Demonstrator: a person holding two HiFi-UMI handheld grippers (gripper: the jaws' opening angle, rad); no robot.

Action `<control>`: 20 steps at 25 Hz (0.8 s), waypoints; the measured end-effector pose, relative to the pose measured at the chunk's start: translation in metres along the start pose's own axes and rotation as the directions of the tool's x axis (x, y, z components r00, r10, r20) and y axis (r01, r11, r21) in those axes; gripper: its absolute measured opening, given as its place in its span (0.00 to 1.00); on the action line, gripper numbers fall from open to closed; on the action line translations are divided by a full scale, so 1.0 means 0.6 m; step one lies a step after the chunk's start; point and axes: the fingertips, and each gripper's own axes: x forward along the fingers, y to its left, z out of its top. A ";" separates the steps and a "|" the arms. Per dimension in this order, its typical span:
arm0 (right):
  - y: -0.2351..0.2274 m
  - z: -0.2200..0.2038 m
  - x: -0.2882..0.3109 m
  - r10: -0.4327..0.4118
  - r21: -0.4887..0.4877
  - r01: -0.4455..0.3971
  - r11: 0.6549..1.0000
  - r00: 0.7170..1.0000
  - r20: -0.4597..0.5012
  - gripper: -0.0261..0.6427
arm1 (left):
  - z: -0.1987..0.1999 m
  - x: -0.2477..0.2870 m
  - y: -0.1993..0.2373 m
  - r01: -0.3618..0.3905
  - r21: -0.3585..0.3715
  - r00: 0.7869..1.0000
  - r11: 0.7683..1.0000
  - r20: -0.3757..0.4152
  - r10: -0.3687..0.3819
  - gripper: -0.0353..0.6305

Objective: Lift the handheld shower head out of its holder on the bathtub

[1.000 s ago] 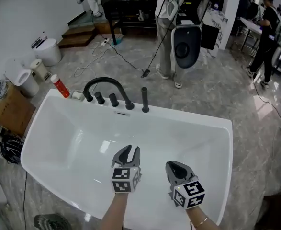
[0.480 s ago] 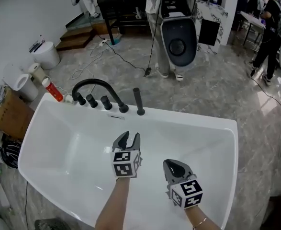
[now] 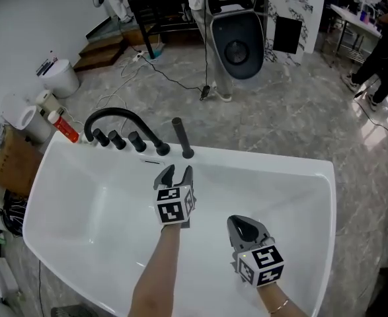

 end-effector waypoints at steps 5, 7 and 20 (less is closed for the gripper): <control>-0.026 -0.022 0.028 -0.003 0.005 0.003 1.000 1.000 -0.002 0.07 | -0.006 0.061 0.005 -0.004 0.009 1.000 1.000 -0.012 0.004 0.38; -0.031 -0.030 0.039 -0.002 0.009 0.003 1.000 1.000 -0.005 0.07 | -0.008 0.084 0.011 -0.006 0.006 1.000 1.000 -0.025 0.006 0.40; -0.041 -0.078 0.065 0.000 0.065 0.000 0.998 1.000 -0.007 0.07 | 0.018 0.187 0.024 -0.024 0.079 0.998 0.997 -0.061 0.029 0.37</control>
